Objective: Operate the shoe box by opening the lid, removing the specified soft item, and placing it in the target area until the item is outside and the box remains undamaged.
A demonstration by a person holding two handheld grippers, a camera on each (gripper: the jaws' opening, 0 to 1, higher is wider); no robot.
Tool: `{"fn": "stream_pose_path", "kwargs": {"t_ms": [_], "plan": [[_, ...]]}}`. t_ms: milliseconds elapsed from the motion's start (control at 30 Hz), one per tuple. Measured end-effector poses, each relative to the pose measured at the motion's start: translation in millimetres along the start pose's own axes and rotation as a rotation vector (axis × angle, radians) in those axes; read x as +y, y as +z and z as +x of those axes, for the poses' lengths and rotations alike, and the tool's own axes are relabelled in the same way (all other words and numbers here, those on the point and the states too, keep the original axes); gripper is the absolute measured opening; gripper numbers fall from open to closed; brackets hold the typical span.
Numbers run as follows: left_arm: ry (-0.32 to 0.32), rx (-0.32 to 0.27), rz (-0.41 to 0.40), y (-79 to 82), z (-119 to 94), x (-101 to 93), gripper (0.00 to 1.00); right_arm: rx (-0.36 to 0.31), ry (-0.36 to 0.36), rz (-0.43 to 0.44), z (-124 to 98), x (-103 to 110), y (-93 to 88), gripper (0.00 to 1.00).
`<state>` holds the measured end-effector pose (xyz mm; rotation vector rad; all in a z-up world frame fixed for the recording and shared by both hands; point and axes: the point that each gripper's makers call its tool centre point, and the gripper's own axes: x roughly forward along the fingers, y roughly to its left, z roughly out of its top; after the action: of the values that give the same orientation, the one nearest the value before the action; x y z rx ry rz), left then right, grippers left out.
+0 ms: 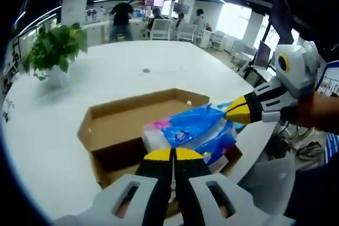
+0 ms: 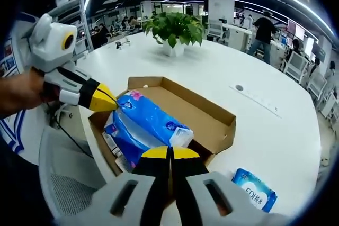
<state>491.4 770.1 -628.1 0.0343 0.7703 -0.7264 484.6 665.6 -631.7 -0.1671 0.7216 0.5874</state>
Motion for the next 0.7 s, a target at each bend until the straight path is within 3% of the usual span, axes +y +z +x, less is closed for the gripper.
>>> {"fn": "stream_pose_path", "kwargs": {"t_ms": [200,700], "plan": [[-0.027,0.000,0.032,4.5,0,-9.4,0.00,-0.018,-0.035,0.019,-11,-5,2.3,0.00],[-0.073,0.016,0.081,14.9,17,-42.2,0.00,-0.030,-0.079,0.059,-35,-31,-13.2,0.00]]}}
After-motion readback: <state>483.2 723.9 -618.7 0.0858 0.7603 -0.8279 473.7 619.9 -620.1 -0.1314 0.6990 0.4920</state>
